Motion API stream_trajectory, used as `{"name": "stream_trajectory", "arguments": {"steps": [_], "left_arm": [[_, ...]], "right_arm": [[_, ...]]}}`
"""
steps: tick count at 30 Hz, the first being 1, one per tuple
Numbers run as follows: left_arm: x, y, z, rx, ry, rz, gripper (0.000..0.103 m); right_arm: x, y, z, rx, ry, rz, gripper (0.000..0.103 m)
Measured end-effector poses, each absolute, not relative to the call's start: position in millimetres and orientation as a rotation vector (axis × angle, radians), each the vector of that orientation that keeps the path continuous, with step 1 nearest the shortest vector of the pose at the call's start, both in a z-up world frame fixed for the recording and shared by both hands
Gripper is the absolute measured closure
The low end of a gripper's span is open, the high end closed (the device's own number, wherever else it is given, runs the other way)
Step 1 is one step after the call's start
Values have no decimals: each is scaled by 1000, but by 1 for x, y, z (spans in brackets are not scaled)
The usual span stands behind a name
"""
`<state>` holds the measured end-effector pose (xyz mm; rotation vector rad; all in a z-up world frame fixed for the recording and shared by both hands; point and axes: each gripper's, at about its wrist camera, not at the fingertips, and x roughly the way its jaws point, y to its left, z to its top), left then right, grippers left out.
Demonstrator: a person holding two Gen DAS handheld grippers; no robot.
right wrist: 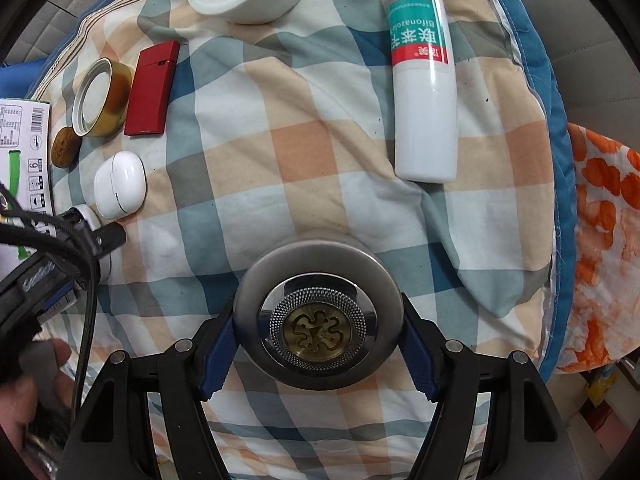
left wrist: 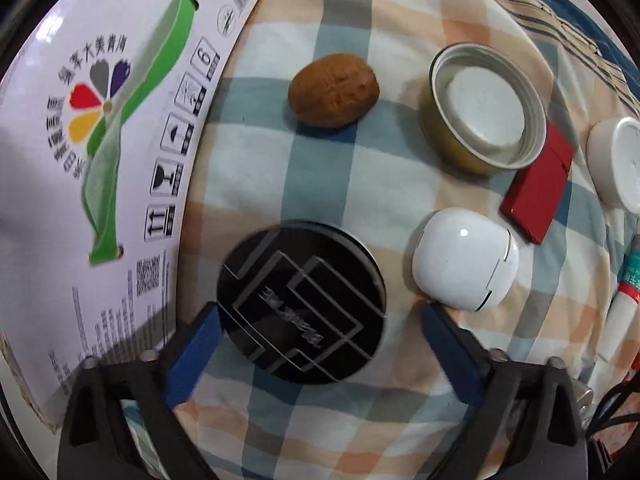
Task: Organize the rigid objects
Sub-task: 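Grasp the silver tin with the right tool while the left tool grasps the black Blank ME tin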
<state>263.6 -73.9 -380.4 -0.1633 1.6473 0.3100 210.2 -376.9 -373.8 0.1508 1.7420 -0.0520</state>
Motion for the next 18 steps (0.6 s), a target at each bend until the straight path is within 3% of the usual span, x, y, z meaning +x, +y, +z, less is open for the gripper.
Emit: {"name": "stream_trajectory", "arguments": {"steps": [1,11,18], "left_arm": [[263,-75,-381,-151,1636,307,27],[203,-116,-375,-142,1588,151,27],[179,-123,-394,-154,1658,77,26]], "right_arm": [[210,-377,-374,151,1741,-52,29],[212,-383,-374,106,1756,-27,29],[198,-388,-376,87,1765,-8,29]]}}
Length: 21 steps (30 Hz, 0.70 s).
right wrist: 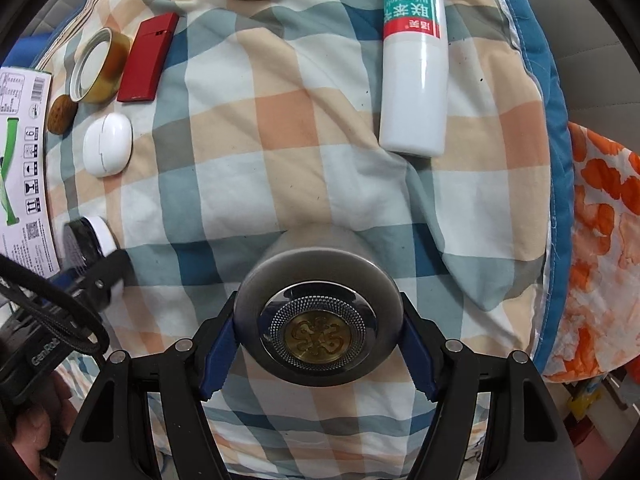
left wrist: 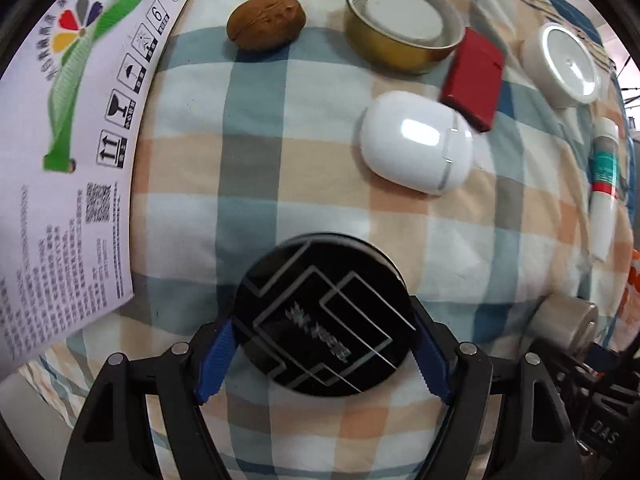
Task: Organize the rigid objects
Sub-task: 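Grasp the silver tin with the right tool while the left tool grasps the black Blank ME tin, then carry both tins into the cardboard box and open both tools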
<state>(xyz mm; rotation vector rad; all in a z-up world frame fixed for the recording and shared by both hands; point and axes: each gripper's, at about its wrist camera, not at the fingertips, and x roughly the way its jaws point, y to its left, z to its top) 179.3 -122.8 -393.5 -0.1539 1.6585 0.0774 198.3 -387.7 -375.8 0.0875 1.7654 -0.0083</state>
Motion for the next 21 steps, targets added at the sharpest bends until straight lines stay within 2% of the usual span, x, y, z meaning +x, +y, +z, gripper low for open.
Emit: {"name": "stream_trajectory", "arguments": {"steps": [8,12,21], "left_arm": [[183,-131,-406,-100,1625,100,21],[212,-158,-416,-83,1607,87,29],[193,-180,-372,-68,1558,48,30]], "right_arm": [[195,-388,-390,131,1781,-32,28],[191,-391,-398,151,1771,-52,29],[171,-375,-391,107,1762,-44,30]]}}
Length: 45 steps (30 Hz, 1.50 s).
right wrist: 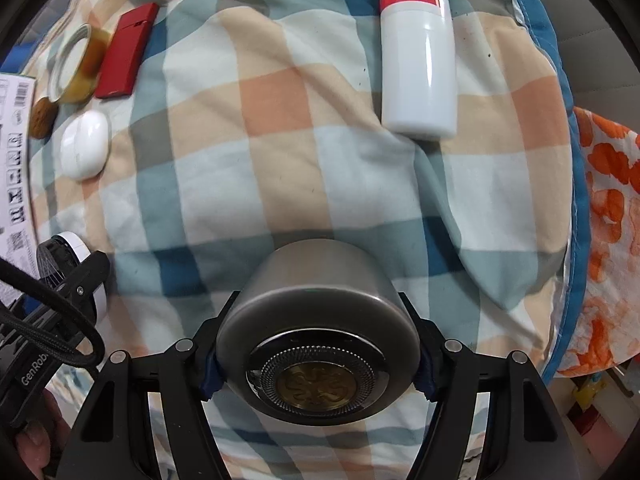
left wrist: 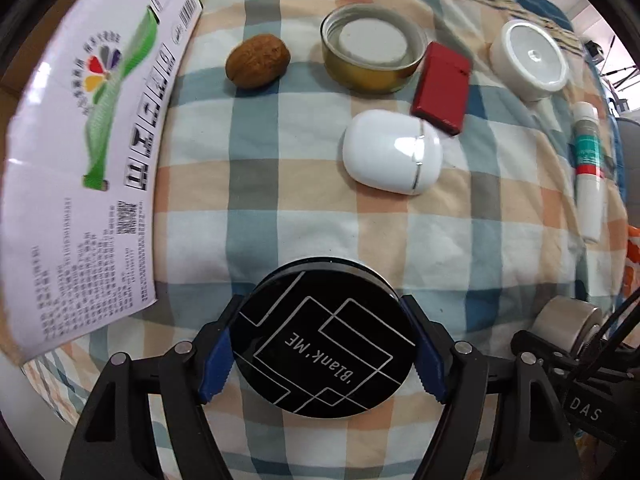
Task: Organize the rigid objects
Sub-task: 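Carry both tins into the cardboard box and open both tools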
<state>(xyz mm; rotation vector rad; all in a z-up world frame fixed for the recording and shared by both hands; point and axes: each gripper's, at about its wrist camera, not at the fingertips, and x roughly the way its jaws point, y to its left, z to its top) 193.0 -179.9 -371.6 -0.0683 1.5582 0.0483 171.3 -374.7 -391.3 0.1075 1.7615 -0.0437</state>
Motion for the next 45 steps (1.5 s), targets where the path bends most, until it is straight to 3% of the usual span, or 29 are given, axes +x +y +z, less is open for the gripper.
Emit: {"name": "stream_trajectory", "arguments": {"steps": [10,15,21,29,34,45], "left_arm": [[177,-186,-256,-141,1381,-27,30],[181,-116,-195,-183,1266,-3,30],[190,-23,-158,-183,1169,52,30],[225,95,-185,-252,1189,84,30],[254,159,-225,-291,1258,78,30],[303,194,-308,-330,1372,24,30]], "right_arm": [[140,-360,-320,159,1670,84,30],[156,-322,-248,133,1545,190,30],[190,-256,-178,87,1435,310,30],[243,-124,-177,64,1402,349,30],[274,-45,-213,64,1450,325,30],[324,25,-304,9,1530,221,30]]}}
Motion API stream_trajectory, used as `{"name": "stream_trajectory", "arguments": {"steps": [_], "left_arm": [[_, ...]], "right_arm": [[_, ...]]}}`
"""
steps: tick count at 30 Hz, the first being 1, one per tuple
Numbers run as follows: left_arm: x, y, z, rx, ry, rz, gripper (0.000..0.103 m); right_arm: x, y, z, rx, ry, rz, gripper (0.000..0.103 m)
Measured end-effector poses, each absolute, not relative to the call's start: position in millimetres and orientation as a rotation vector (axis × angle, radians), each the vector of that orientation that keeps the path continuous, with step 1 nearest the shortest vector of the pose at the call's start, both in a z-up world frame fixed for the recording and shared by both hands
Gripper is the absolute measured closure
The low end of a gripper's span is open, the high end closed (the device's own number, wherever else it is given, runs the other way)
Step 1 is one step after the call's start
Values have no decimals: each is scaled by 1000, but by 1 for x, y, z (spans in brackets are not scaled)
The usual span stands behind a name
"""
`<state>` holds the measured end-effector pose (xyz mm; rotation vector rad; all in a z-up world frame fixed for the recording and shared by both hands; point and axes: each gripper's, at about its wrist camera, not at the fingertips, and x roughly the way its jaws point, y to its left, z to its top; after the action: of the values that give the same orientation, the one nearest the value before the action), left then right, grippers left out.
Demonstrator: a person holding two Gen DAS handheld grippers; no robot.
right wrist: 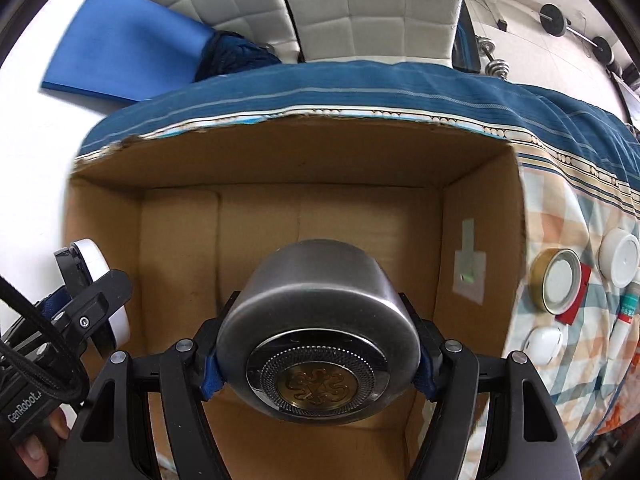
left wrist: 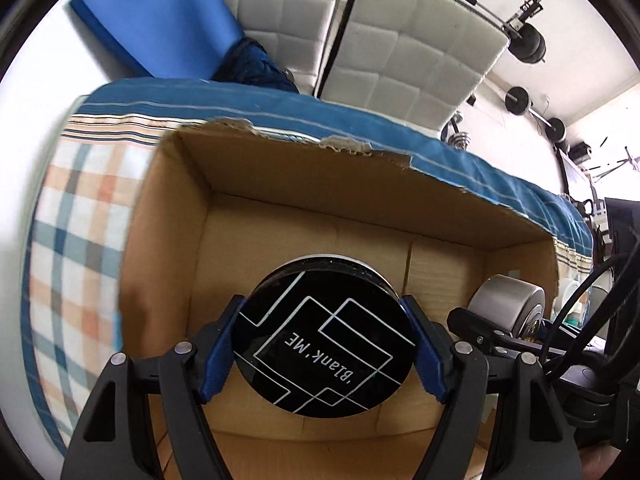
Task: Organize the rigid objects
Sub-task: 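Carry both tins into the cardboard box and open both tools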
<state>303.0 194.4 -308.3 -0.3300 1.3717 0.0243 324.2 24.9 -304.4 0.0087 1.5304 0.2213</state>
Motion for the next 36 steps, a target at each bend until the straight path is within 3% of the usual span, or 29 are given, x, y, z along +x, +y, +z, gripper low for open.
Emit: {"name": "stream_trajectory", "arguments": {"steps": [23,27,36], "left_arm": [[338,178,-374,-444,1550,-108,29],[337,186,-373,-441,1594,-65,29],[323,201,-322,-373,1539,-40,12]], "right_arm": [[346,11,-390,80,1698,160,30],[348,16,-398,55,1715,149,25],[340,19,-377,41,1691,167,14]]}}
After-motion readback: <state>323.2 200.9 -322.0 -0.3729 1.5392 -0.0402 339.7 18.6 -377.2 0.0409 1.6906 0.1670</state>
